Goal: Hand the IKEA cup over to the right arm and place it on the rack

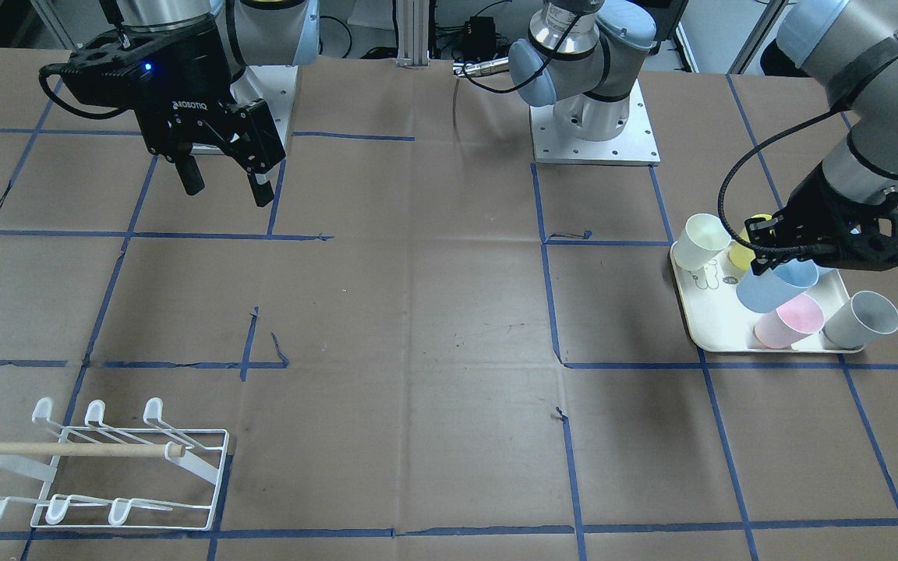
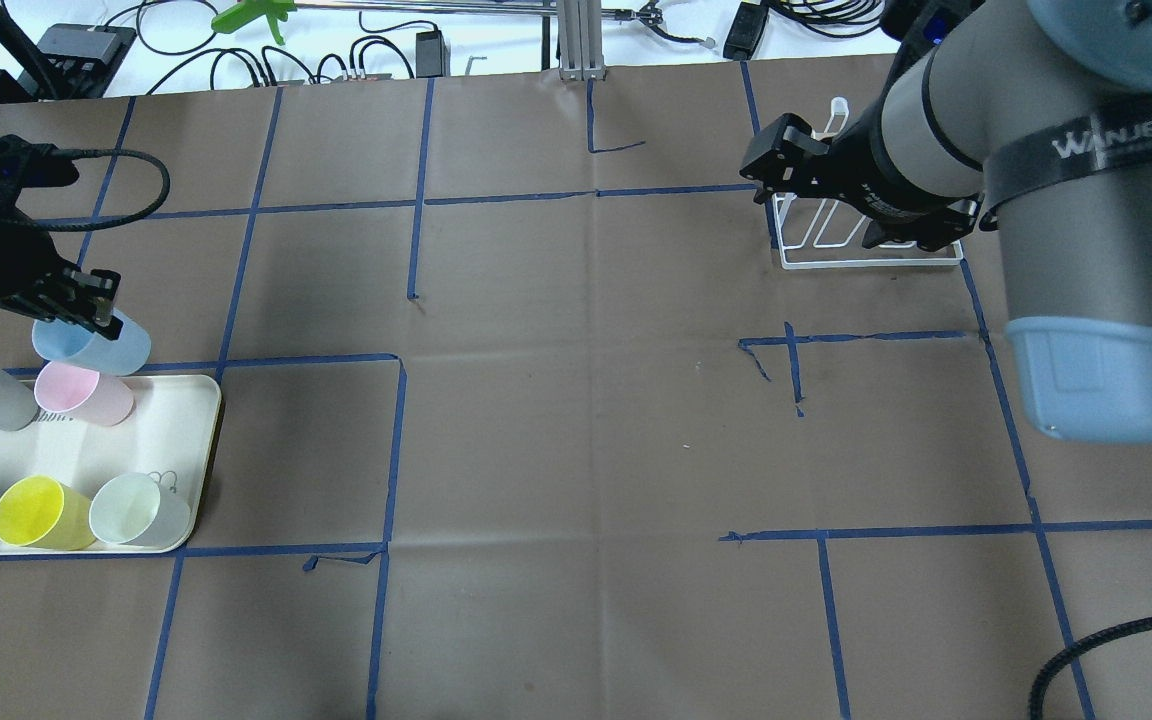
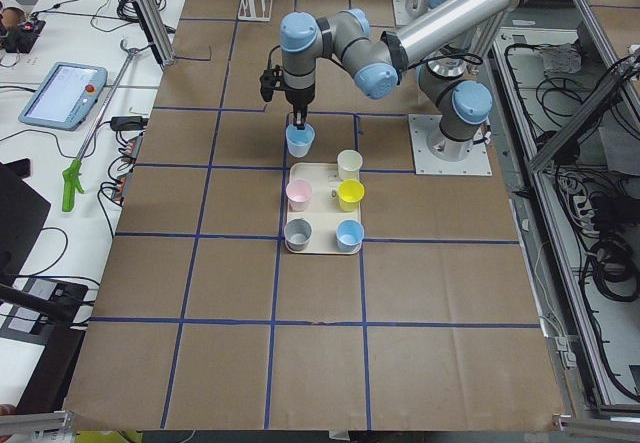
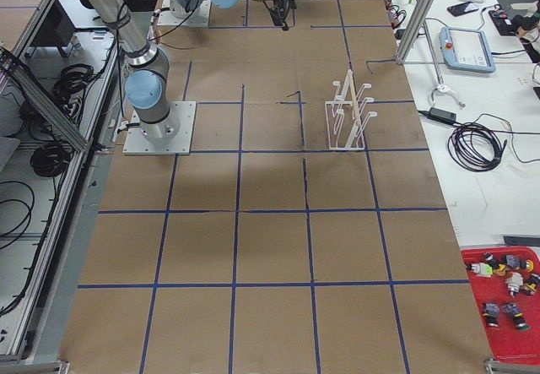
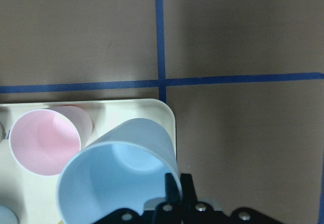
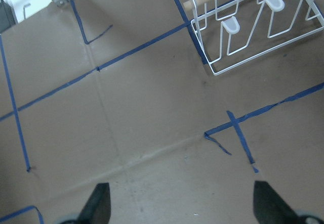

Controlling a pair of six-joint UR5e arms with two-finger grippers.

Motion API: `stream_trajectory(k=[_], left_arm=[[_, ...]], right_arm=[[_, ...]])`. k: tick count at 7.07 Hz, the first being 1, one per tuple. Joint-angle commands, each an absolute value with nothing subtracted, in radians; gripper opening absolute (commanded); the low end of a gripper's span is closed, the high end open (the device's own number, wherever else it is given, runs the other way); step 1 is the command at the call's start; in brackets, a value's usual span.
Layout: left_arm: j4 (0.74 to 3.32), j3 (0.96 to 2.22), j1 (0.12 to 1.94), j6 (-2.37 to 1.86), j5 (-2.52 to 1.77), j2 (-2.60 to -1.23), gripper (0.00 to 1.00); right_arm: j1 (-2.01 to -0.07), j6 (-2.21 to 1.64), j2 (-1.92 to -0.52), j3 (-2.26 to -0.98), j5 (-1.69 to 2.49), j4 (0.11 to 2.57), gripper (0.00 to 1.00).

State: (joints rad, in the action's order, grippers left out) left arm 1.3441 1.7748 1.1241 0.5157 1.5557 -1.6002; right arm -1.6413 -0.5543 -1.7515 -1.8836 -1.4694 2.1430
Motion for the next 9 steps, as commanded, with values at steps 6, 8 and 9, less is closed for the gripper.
stream_trajectory(k=[6,8,9], left_arm=[[1.207,1.644,1.23,0.629,1.129,-1.647,0.0],[0.994,1.765,1.264,0.637,0.891,-1.611,0.0],[0.836,1.852,1.29,0.644,0.782,-1.605,0.0]], right_arm=[[-1.644,-1.373,-1.873,-2.394,-1.138,3.011,1.0],[-1.644,-1.46,-1.89,-2.405,-1.025,3.048,1.0],[-1.644,-1.48,-1.897,-2.404,-0.958,3.051,1.0]])
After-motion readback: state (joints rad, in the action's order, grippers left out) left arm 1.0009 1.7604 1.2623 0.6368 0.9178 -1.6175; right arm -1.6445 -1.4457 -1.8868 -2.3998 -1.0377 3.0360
